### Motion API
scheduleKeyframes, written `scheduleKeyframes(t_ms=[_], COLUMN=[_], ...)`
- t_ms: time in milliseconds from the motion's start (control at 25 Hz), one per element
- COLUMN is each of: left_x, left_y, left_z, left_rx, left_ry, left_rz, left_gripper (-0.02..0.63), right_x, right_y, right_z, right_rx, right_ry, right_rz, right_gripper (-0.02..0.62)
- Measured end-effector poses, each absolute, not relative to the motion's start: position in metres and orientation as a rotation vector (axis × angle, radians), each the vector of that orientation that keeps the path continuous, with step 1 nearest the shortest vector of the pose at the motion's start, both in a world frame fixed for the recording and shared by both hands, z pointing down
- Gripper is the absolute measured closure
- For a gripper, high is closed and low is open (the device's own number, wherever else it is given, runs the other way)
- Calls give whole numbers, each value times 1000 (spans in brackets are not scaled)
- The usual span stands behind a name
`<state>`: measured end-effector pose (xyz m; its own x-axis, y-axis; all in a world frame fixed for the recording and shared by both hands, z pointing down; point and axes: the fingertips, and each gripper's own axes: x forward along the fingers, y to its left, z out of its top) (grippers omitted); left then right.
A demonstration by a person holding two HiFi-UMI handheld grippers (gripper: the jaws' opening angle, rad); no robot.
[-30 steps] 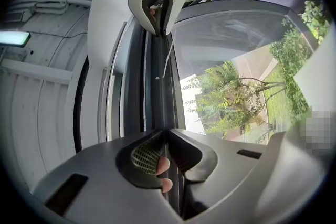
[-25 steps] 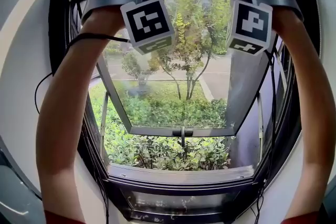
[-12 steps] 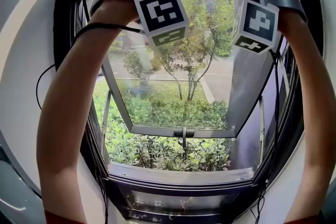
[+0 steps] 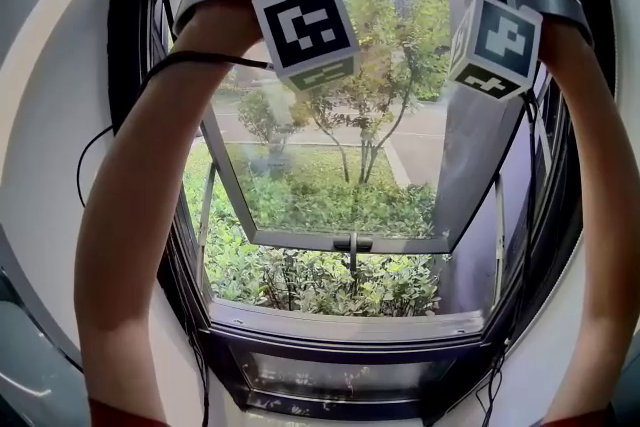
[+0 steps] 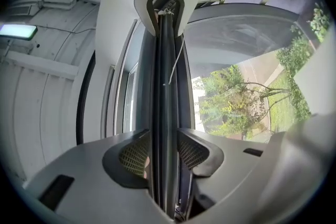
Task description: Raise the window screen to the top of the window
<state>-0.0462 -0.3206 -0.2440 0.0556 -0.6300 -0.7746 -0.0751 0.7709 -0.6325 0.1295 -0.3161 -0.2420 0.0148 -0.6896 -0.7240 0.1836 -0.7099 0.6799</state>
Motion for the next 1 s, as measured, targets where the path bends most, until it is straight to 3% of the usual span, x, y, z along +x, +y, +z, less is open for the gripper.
scheduleKeyframes(t_ms=[1000], left_x=[-32], left_y=[-310], left_z=[-132], left_rx=[-796], left_ry=[1353], left_rz=[-405], left_gripper=[440], right_x=[144], right_y=[-312], right_z=[-145], right_rx=[1717], right_ry=[-823], right_rz=[-1820], right_gripper=[416])
